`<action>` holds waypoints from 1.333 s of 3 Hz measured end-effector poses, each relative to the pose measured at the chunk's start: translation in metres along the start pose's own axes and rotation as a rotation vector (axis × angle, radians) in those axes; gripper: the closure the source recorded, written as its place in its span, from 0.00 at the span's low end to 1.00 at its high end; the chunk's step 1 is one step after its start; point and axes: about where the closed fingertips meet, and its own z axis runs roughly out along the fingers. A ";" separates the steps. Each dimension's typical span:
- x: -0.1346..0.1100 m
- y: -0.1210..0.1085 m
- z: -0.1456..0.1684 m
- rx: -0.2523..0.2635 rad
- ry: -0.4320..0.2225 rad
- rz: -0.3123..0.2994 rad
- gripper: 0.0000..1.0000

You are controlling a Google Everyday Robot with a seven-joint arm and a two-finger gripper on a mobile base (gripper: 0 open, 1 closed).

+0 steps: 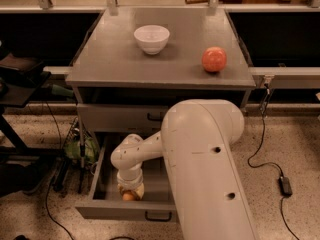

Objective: Pick orange from middle drawer and place on counter

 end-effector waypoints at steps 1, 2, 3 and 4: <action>0.003 0.009 -0.036 0.032 0.056 0.076 0.88; -0.004 0.024 -0.106 0.098 0.113 0.188 1.00; -0.010 0.047 -0.185 0.126 0.184 0.272 1.00; -0.002 0.073 -0.290 0.149 0.255 0.339 1.00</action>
Offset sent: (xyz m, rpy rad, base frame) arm 0.0075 -0.0547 0.2293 0.0829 -0.2605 -0.3660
